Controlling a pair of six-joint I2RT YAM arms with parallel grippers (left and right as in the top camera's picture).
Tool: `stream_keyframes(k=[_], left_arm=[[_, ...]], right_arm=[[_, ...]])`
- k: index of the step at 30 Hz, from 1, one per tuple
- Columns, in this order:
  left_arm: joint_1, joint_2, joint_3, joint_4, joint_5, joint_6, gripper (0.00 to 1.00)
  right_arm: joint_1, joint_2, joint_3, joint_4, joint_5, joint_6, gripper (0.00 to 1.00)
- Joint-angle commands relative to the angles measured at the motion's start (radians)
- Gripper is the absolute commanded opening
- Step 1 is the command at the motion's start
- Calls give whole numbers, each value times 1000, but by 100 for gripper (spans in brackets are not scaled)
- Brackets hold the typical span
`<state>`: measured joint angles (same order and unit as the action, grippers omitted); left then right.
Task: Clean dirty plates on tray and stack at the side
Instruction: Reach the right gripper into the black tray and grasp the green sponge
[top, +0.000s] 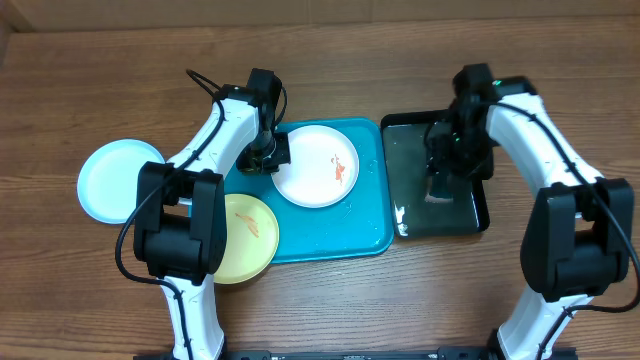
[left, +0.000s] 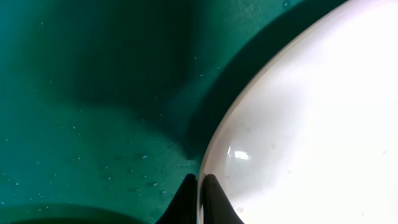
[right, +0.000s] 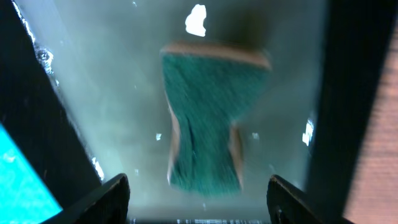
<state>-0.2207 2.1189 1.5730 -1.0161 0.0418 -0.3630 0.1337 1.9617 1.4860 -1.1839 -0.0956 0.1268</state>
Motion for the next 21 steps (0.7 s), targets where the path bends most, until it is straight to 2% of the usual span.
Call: stream_keyframes(k=[1, 12, 17, 21], left_arm=[[3, -8, -18, 9, 0, 19, 4], [3, -8, -18, 8, 1, 19, 4], [3, -8, -18, 8, 0, 19, 4], [3, -8, -18, 8, 1, 19, 4]], right_arm=[[10, -30, -51, 65, 29, 8, 72], [9, -30, -160, 222, 58, 8, 68], [9, -30, -174, 242, 57, 8, 54], [9, -30, -175, 238, 57, 8, 52]])
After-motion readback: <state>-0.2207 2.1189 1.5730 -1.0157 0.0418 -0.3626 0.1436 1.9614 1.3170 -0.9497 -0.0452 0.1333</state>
